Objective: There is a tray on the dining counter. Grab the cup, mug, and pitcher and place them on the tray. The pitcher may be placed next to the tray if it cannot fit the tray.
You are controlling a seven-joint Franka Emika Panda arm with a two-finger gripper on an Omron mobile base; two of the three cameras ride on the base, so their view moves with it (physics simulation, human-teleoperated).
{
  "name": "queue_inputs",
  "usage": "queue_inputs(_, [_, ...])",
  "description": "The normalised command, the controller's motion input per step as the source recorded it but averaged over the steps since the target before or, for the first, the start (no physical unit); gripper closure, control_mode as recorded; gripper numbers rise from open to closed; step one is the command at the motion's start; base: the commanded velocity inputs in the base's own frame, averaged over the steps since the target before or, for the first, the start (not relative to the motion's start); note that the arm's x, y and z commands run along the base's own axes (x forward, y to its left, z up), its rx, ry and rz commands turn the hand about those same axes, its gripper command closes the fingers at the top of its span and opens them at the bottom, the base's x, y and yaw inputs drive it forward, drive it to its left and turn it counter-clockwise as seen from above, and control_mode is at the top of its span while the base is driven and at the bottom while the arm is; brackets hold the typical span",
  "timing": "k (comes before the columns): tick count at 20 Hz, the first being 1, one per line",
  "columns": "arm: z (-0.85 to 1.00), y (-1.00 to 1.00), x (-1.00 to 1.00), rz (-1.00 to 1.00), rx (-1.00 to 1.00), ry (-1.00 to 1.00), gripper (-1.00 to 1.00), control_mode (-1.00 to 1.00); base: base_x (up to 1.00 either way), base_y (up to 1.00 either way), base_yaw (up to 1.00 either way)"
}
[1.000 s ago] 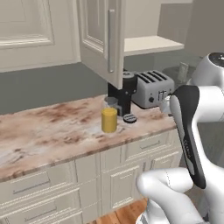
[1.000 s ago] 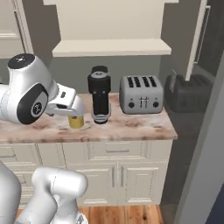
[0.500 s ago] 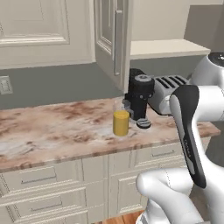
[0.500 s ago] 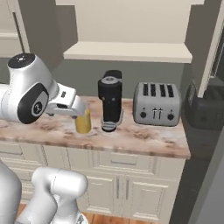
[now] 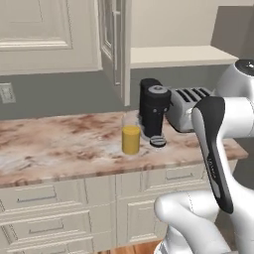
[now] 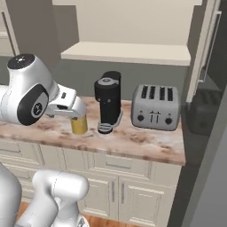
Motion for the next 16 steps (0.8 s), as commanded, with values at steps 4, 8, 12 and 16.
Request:
queue_inputs(4, [0.0,0.0,0.0,0.0,0.0,0.0,-1.0,1.0,0.18,-0.39,0.13])
queue_inputs(8, [0.0,0.0,0.0,0.0,0.0,0.0,-1.0,1.0,0.29,-0.26,0.11])
queue_inputs(12, [0.0,0.0,0.0,0.0,0.0,0.0,-1.0,1.0,0.43,-0.05,0.06])
queue_inputs(16, [0.0,0.0,0.0,0.0,0.0,0.0,-1.0,1.0,0.58,0.0,0.02])
